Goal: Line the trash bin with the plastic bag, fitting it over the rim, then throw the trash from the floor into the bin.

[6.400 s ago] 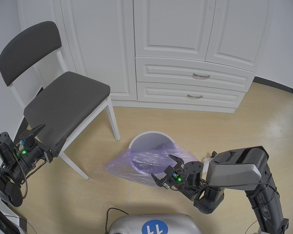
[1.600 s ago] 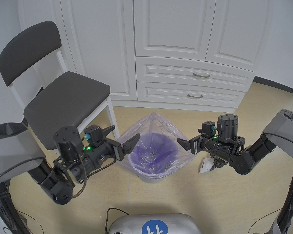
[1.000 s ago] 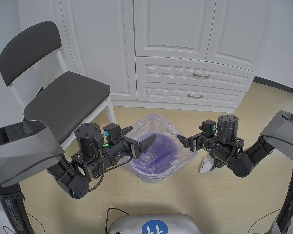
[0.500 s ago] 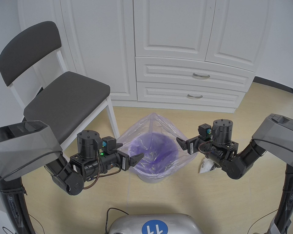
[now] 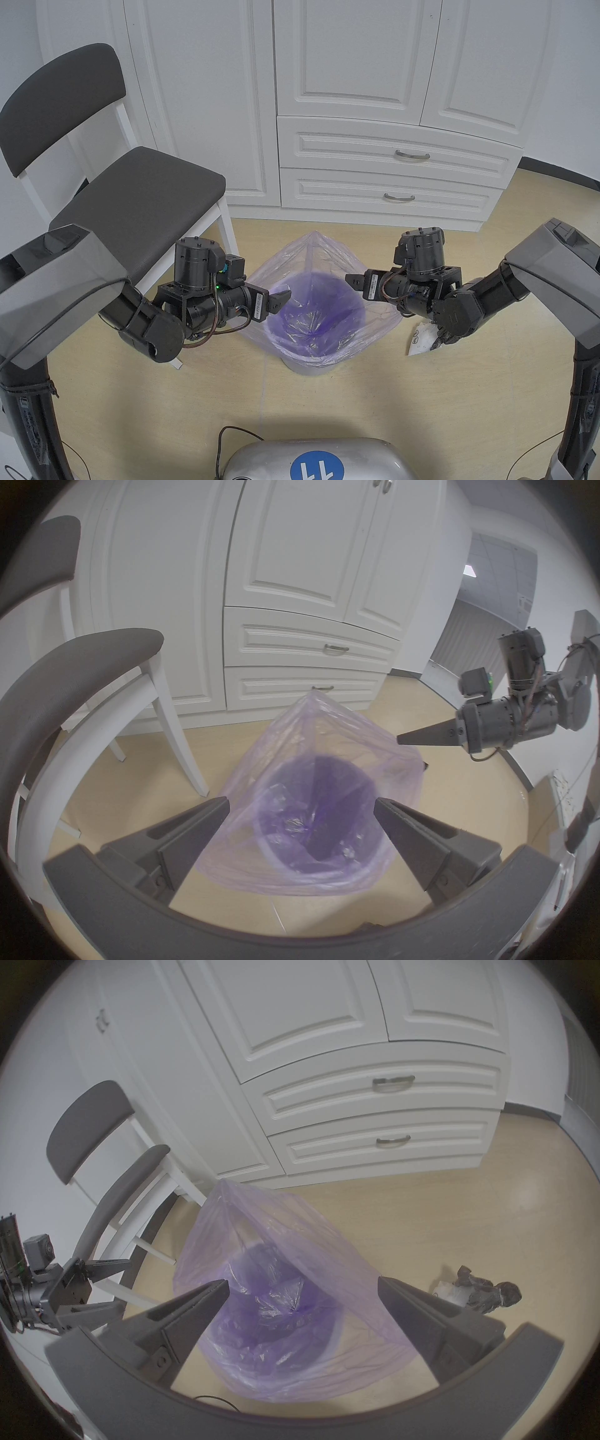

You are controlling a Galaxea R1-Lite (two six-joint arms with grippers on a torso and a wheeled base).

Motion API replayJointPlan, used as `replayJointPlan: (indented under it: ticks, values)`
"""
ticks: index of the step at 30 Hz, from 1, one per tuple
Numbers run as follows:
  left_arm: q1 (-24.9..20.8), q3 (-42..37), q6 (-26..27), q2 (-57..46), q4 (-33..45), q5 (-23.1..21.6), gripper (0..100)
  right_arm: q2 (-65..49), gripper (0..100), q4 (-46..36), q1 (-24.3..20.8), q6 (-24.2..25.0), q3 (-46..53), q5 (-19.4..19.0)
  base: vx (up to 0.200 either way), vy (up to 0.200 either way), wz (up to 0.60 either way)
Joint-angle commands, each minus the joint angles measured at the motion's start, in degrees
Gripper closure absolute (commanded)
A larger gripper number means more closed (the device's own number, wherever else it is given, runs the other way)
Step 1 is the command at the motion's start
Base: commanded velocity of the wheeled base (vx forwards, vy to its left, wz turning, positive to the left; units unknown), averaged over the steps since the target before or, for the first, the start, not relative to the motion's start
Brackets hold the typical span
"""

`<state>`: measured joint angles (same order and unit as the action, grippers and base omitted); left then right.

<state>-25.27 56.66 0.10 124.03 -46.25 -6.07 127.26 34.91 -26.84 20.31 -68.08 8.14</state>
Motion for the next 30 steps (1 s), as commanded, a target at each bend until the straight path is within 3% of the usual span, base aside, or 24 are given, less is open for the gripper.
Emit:
replayJointPlan:
  ticks: [1,4,12,18,27,30]
  values:
    - [2.24,6.09,0.08,5.7,1.95,1.24,0,5.98,0,-0.9,0.83,0.87,-5.83,0.65,0.0,0.0,0.0]
    - [3.12,8.55,0.17,8.6,1.95,2.64,0,9.06,0,-0.9,2.23,0.7,-8.64,2.67,0.0,0.0,0.0]
    - [4.09,12.42,0.25,13.35,1.95,4.75,0,13.81,0,-0.9,4.26,0.7,-12.69,2.84,0.0,0.0,0.0]
    - [5.58,18.13,0.17,17.3,1.16,9.59,0,17.76,0,1.21,5.57,2.72,-17.61,3.11,0.0,0.0,0.0]
    - [7.61,22.26,0.08,20.73,0.9,9.85,0,22.6,0,5.08,6.8,4.65,-21.83,3.11,0.0,0.0,0.0]
    - [8.75,27.27,-0.19,24.95,0.81,10.47,0,25.5,0,5.25,7.42,5.97,-25.34,3.19,0.0,0.0,0.0]
